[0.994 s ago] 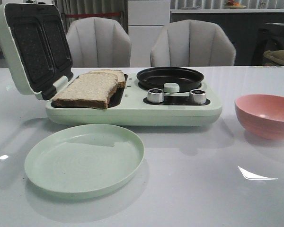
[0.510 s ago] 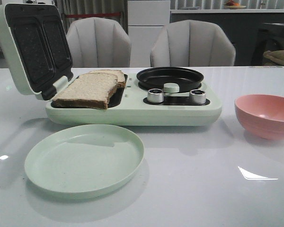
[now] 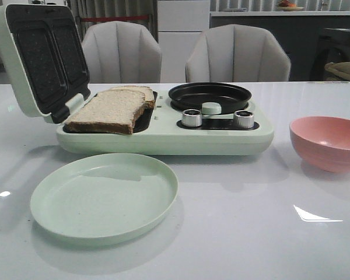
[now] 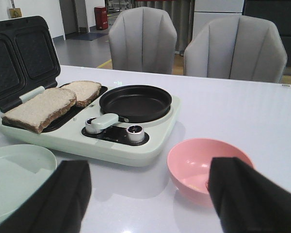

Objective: Make breakfast with bread and shrimp

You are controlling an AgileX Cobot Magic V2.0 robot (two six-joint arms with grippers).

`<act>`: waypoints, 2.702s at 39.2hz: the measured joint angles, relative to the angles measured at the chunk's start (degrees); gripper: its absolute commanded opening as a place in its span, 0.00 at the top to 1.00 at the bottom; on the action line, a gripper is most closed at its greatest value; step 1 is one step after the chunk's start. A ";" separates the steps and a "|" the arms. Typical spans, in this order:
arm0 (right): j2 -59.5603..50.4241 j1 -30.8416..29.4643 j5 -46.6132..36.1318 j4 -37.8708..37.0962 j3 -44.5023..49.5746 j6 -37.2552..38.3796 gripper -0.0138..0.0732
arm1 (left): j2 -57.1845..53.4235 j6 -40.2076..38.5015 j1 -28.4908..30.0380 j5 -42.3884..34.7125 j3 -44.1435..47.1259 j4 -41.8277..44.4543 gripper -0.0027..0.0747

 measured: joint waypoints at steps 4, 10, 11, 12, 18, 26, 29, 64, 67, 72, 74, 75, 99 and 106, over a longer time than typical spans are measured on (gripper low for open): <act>0.00 0.00 -0.03 0.00 0.00 0.00 0.15 | 0.00 0.00 0.00 -0.13 0.00 -1.27 0.24; 0.00 0.00 -0.12 0.00 0.00 0.00 0.15 | 1.99 0.00 0.00 -0.13 -0.82 -0.64 0.24; 0.00 0.00 -0.22 0.00 0.00 0.00 0.15 | 2.81 0.00 0.00 -0.13 -1.13 -0.43 0.25; 0.00 0.00 -0.15 0.00 0.00 0.00 0.15 | 3.52 0.00 0.00 -0.13 -1.59 -0.40 0.26; 0.00 0.00 -0.24 0.00 0.00 0.00 0.15 | 10.23 0.00 0.00 -0.56 -4.71 -0.17 0.44; 0.00 0.00 -0.24 0.00 0.00 0.00 0.15 | 20.86 0.00 0.00 -7.24 -8.28 -0.07 0.55; 0.00 0.00 -0.24 0.00 0.00 0.00 0.15 | 24.80 0.00 0.00 -11.27 -9.97 0.30 0.55; 0.00 0.00 -0.27 0.00 0.00 0.00 0.15 | 72.25 -1.45 20.51 -13.38 -42.75 -12.25 0.55; 0.00 0.00 -0.27 0.00 0.00 0.00 0.15 | 75.20 -1.45 20.60 -13.29 -44.77 -14.10 0.55; 0.00 0.00 -0.27 0.00 0.00 0.00 0.15 | 79.24 -1.45 20.73 -13.29 -48.20 -16.46 0.56; 0.00 0.00 -0.36 0.00 0.00 0.00 0.15 | 81.04 -1.45 20.73 -13.29 -49.56 -16.82 0.56; 0.00 0.00 -0.36 0.00 0.00 0.00 0.15 | 81.94 -1.45 20.73 -13.29 -50.32 -17.00 0.56; 0.00 0.00 -0.36 0.00 0.00 0.00 0.15 | 95.38 15.74 28.99 -5.00 -58.28 -50.04 0.56; 0.00 0.00 -0.36 0.00 0.00 0.00 0.15 | 98.72 24.72 31.12 -1.55 -59.38 -62.29 0.56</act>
